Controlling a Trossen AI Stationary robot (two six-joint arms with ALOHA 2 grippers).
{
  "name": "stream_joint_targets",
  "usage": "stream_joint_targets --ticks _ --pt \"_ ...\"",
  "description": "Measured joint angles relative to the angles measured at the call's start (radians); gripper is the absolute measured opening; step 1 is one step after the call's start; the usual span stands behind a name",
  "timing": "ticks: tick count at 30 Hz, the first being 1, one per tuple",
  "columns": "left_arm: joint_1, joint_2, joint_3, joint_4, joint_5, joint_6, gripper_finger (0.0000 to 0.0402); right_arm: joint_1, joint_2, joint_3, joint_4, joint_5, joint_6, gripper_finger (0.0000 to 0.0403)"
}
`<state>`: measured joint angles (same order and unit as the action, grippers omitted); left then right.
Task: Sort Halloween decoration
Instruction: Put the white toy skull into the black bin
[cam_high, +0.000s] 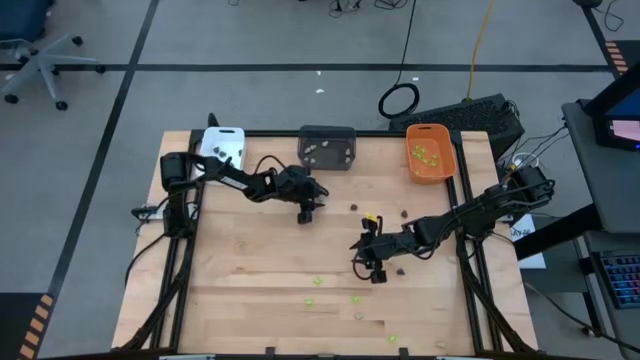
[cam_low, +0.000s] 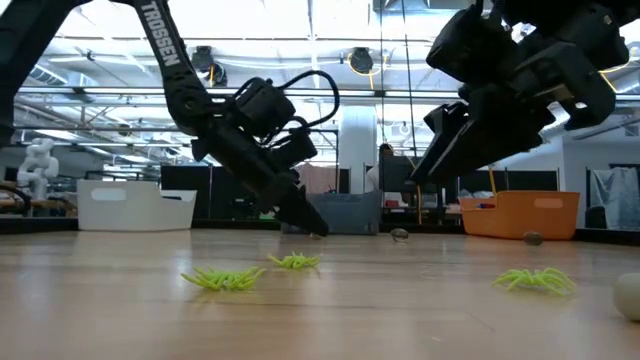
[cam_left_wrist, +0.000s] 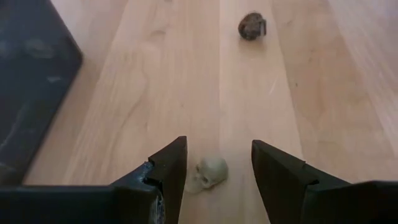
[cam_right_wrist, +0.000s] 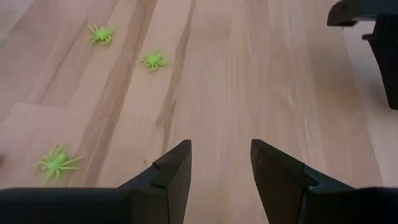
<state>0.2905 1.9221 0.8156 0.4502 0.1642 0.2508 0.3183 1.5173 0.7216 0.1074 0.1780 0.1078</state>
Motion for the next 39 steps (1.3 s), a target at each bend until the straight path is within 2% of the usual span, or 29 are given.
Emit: stream_joint_targets --ticks 5,10,14,21,23,30,34,39 --pt "0.019 -0.002 0.003 -0.075 0.014 0.013 0.0178 0.000 0.000 0.000 -0.009 0.001 -0.010 0.0153" --pt "0.023 -0.002 0.003 -0.080 0.026 0.020 0.0165 0.000 0.000 0.000 -0.008 0.001 -0.022 0.0153" --pt "0.022 -0.002 0.001 -0.070 0.027 0.020 0.0126 0.000 0.000 0.000 -0.008 0.002 -0.023 0.0153" --pt "0.021 -0.001 0.000 -0.066 0.019 0.018 0.0028 0.000 0.000 0.000 -0.008 0.003 -0.023 0.0153" --pt "0.014 -0.001 0.000 -0.064 0.011 0.005 0.0013 0.000 0.000 0.000 -0.008 0.003 -0.023 0.0153" --pt "-0.013 -0.024 -0.002 -0.081 -0.003 -0.007 0.0026 0.000 0.000 0.000 -0.008 0.003 -0.008 0.0153" --pt "-0.046 -0.096 -0.004 -0.091 -0.009 -0.005 0.0020 0.000 0.000 0.000 -0.008 0.003 -0.006 0.0153" --pt "-0.093 -0.202 -0.003 -0.166 -0.076 0.054 0.0020 0.000 0.000 0.000 -0.008 0.004 -0.014 0.0153"
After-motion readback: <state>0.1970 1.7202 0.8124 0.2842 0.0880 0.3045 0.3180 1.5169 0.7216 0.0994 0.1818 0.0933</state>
